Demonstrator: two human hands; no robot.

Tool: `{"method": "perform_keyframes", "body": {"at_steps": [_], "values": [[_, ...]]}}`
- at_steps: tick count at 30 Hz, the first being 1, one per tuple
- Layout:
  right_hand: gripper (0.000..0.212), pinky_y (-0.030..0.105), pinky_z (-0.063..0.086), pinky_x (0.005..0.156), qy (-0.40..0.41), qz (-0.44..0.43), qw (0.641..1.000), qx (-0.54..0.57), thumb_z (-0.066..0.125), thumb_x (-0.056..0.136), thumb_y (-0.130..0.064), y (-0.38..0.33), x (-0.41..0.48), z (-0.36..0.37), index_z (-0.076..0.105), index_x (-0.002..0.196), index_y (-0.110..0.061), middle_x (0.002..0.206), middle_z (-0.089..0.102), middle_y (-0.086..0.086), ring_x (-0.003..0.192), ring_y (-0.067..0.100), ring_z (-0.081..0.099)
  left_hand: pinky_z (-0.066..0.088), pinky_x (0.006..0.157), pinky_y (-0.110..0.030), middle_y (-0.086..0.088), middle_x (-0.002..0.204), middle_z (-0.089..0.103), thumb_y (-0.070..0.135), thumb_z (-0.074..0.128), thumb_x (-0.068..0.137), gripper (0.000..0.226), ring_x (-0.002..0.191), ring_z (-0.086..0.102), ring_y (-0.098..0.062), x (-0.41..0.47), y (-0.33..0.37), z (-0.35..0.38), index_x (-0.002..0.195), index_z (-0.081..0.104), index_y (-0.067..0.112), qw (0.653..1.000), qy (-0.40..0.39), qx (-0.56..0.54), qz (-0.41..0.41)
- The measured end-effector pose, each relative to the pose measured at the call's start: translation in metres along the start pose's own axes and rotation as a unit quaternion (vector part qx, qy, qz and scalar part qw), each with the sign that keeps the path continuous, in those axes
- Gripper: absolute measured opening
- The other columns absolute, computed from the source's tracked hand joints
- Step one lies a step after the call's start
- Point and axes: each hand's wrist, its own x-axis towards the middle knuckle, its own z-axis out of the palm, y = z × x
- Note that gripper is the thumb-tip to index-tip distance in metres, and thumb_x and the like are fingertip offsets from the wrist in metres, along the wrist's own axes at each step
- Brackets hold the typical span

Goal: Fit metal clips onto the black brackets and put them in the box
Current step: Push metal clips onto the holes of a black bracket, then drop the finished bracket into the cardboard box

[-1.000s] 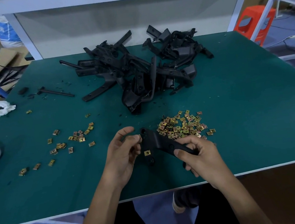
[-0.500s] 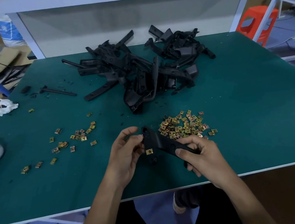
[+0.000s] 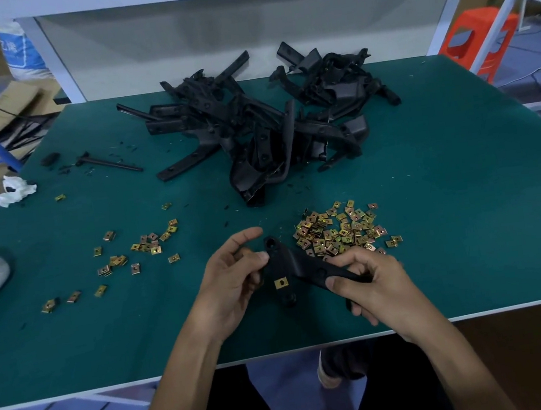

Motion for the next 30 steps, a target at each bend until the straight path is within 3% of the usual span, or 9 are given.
{"method": "perform_keyframes", "body": {"at_steps": [5, 11, 17, 20, 25, 28, 30], "values": [[0.023, 0.021, 0.030, 0.035, -0.018, 0.022, 0.999, 0.016, 0.077, 0.088, -0.010, -0.002, -0.001, -0.006, 0.075, 0.087, -0.032, 0.065, 0.061, 0.000, 0.046, 0.021, 0.052, 0.034, 0.047, -0.017, 0.002, 0.058, 0.042, -0.006, 0.067, 0.084, 0.041, 0.047, 0.040, -0.007, -0.002, 0.002, -0.005, 0.120, 0.067, 0.013, 0.998, -0.051, 0.034, -0.011], [0.020, 0.021, 0.027, 0.037, -0.036, 0.041, 0.998, 0.008, 0.077, 0.087, -0.006, 0.000, -0.007, -0.018, 0.076, 0.087, -0.027, 0.067, 0.062, 0.003, 0.046, 0.021, 0.050, 0.032, 0.045, -0.018, -0.001, 0.063, 0.048, 0.003, 0.073, 0.077, 0.035, 0.048, 0.038, -0.008, -0.002, 0.008, -0.007, 0.106, 0.076, 0.021, 0.985, -0.120, 0.108, -0.066], [0.012, 0.021, 0.031, 0.035, -0.053, 0.028, 0.998, 0.010, 0.075, 0.090, -0.007, -0.002, -0.008, -0.016, 0.073, 0.097, -0.017, 0.058, 0.057, 0.001, 0.036, 0.010, 0.044, 0.041, 0.050, -0.017, 0.003, 0.064, 0.052, 0.018, 0.079, 0.073, 0.037, 0.053, 0.048, -0.006, -0.006, 0.004, -0.006, 0.110, 0.077, 0.023, 0.992, -0.086, 0.063, -0.065], [0.018, 0.021, 0.031, 0.035, -0.051, 0.011, 0.999, -0.007, 0.076, 0.090, -0.009, -0.001, -0.009, -0.014, 0.073, 0.091, -0.027, 0.059, 0.058, 0.000, 0.037, 0.011, 0.045, 0.042, 0.051, -0.018, 0.003, 0.064, 0.052, 0.020, 0.079, 0.073, 0.040, 0.055, 0.049, -0.006, -0.006, 0.004, -0.006, 0.113, 0.076, 0.021, 0.991, -0.087, 0.078, -0.070], [0.028, 0.028, 0.044, 0.039, 0.040, -0.023, 0.999, 0.003, 0.076, 0.090, -0.015, 0.007, -0.014, -0.001, 0.071, 0.095, -0.042, 0.065, 0.057, -0.003, 0.047, 0.012, 0.057, 0.045, 0.051, -0.016, 0.004, 0.070, 0.061, 0.027, 0.079, 0.070, 0.035, 0.055, 0.052, -0.006, -0.003, 0.000, 0.007, 0.103, 0.074, 0.018, 0.997, 0.000, 0.049, -0.062], [0.029, 0.030, 0.051, 0.048, 0.135, -0.071, 0.988, -0.016, 0.075, 0.091, -0.025, 0.015, -0.022, 0.012, 0.066, 0.105, -0.048, 0.077, 0.064, -0.005, 0.057, 0.015, 0.062, 0.045, 0.053, -0.015, 0.008, 0.069, 0.067, 0.037, 0.084, 0.073, 0.018, 0.059, 0.055, -0.003, -0.006, -0.010, 0.020, 0.082, 0.074, 0.025, 0.989, 0.060, 0.135, 0.008], [0.029, 0.018, 0.051, 0.061, 0.174, -0.112, 0.975, -0.084, 0.072, 0.091, -0.034, 0.019, -0.028, 0.021, 0.060, 0.112, -0.050, 0.092, 0.067, -0.018, 0.074, 0.006, 0.066, 0.047, 0.054, -0.015, 0.010, 0.068, 0.069, 0.048, 0.085, 0.068, 0.025, 0.060, 0.058, -0.001, -0.009, -0.017, 0.024, 0.079, 0.073, 0.028, 0.972, 0.102, 0.206, 0.054]]}}
